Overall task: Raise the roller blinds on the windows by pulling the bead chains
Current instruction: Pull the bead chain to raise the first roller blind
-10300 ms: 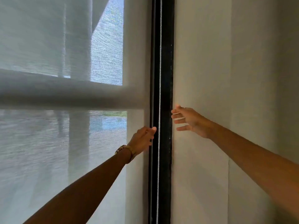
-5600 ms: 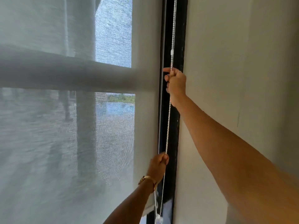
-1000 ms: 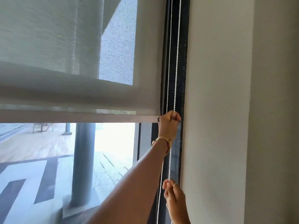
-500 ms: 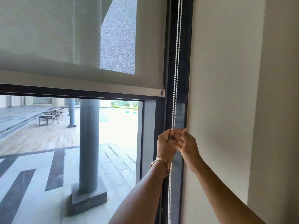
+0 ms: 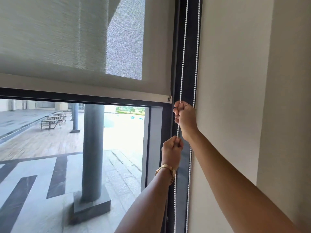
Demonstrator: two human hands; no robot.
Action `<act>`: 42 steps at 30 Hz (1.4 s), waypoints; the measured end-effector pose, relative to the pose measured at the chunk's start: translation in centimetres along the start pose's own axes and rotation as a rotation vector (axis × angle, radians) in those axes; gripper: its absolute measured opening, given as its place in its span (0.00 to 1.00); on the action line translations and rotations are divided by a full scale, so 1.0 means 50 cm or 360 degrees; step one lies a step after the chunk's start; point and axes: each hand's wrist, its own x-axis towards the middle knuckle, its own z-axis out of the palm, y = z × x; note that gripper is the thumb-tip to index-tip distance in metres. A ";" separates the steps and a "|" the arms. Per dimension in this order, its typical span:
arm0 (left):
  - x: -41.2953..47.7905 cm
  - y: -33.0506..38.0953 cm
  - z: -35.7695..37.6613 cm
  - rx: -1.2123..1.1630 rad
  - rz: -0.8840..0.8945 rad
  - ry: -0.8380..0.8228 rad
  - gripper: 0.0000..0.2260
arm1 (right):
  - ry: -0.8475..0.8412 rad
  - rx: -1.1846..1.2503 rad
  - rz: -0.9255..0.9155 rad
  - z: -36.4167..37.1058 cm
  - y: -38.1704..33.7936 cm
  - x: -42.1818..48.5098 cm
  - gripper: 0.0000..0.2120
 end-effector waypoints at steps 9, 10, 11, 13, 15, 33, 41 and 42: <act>-0.034 0.049 -0.026 -0.0052 0.0019 -0.0119 0.15 | -0.0109 -0.0161 -0.0080 -0.011 0.010 -0.032 0.15; -0.040 0.062 -0.031 -0.0113 -0.0035 -0.0151 0.13 | -0.0147 -0.0173 -0.0060 -0.015 0.015 -0.045 0.14; -0.046 0.073 -0.040 -0.0149 -0.0100 -0.0184 0.12 | -0.0163 -0.0193 -0.0033 -0.017 0.020 -0.059 0.13; -0.058 0.096 -0.057 -0.0141 -0.0249 -0.0336 0.12 | -0.0145 -0.0287 -0.0002 -0.018 0.024 -0.088 0.12; -0.086 0.116 -0.080 -0.0109 -0.0352 -0.0546 0.10 | -0.0140 -0.0394 0.0041 -0.016 0.022 -0.118 0.14; -0.361 0.089 -0.457 0.0642 0.0004 0.0180 0.10 | -0.0294 -0.1024 -0.0412 0.161 0.085 -0.522 0.19; -0.549 0.131 -0.669 0.0556 -0.0049 0.0525 0.09 | -0.0533 -0.0307 -0.0069 0.360 0.116 -0.735 0.13; -0.569 0.142 -0.693 0.0561 -0.0062 0.0555 0.10 | -0.0531 -0.0176 0.0054 0.385 0.112 -0.753 0.12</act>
